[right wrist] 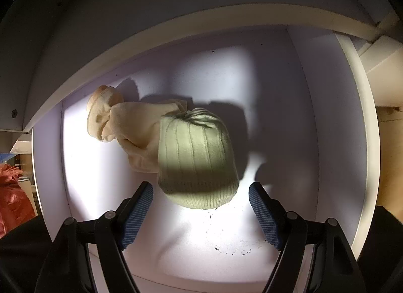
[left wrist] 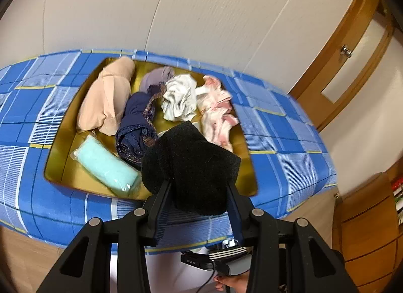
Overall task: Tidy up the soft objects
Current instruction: 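Open left tool to drop black beanie in tray while right tool descends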
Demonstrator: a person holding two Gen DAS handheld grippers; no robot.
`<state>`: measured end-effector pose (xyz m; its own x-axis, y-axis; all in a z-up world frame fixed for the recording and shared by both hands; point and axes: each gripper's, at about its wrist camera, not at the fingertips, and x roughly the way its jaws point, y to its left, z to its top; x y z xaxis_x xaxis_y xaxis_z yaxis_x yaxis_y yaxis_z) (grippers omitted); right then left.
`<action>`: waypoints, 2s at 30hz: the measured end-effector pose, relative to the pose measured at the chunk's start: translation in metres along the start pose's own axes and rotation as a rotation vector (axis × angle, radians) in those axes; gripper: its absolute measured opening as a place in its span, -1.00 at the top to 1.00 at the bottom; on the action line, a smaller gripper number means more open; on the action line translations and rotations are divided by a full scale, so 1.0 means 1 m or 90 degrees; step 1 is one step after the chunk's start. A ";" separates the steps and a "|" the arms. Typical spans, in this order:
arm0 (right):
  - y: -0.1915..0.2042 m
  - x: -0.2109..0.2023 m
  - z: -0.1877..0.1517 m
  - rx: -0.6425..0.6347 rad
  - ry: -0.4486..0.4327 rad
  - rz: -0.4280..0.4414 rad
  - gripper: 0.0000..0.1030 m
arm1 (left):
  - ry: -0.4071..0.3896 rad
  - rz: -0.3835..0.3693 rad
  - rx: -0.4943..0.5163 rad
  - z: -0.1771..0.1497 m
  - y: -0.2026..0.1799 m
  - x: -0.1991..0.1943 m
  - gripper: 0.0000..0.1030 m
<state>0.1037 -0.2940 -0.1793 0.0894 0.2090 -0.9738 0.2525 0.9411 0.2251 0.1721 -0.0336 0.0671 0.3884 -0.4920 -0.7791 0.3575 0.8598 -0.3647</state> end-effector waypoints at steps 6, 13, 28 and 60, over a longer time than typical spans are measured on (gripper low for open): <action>-0.001 -0.004 0.003 0.007 0.002 0.012 -0.54 | 0.052 0.032 -0.023 0.008 0.013 0.029 0.19; -0.004 -0.010 0.006 0.012 0.004 0.015 -0.54 | 0.092 0.092 -0.003 0.010 0.024 0.033 0.10; -0.017 -0.016 0.011 0.035 -0.003 0.026 -0.54 | 0.057 0.164 0.083 0.004 0.018 0.005 0.02; -0.038 -0.021 0.010 0.092 -0.023 0.052 -0.55 | -0.088 0.133 0.056 -0.057 0.019 -0.027 0.22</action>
<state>0.1023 -0.3366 -0.1672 0.1488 0.2712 -0.9510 0.3780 0.8730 0.3081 0.1197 0.0035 0.0523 0.5717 -0.3244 -0.7536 0.3278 0.9323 -0.1527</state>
